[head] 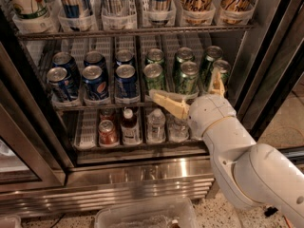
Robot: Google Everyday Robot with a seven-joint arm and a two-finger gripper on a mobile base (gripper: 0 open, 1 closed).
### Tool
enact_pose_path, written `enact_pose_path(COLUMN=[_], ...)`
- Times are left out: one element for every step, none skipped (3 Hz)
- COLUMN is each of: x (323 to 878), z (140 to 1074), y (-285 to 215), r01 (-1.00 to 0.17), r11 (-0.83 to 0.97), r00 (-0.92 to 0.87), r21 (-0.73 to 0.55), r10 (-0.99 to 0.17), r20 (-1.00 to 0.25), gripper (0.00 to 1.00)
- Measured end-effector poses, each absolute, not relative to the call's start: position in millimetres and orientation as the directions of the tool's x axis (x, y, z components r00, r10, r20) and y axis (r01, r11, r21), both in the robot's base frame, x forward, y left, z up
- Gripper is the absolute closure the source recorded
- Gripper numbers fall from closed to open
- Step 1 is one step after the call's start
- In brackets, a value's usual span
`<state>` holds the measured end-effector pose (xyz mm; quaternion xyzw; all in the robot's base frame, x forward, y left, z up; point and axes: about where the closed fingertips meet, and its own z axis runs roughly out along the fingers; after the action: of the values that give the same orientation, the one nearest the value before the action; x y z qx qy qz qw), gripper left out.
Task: Pick orange can from top shelf of fridge
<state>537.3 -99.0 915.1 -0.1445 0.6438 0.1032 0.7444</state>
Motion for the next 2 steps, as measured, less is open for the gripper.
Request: enact_pose_path(x=[528.3,516.7], z=[922.3,933.4], y=[-79.3,-65.9], r01=[-0.315,-0.233], r11=[0.946,0.965], r00=[0.199,0.268], r21=[-0.082,-0.116], r10=[-0.019,-0.051], r20=[-0.98,-0.962], gripper=[0.0,0.0])
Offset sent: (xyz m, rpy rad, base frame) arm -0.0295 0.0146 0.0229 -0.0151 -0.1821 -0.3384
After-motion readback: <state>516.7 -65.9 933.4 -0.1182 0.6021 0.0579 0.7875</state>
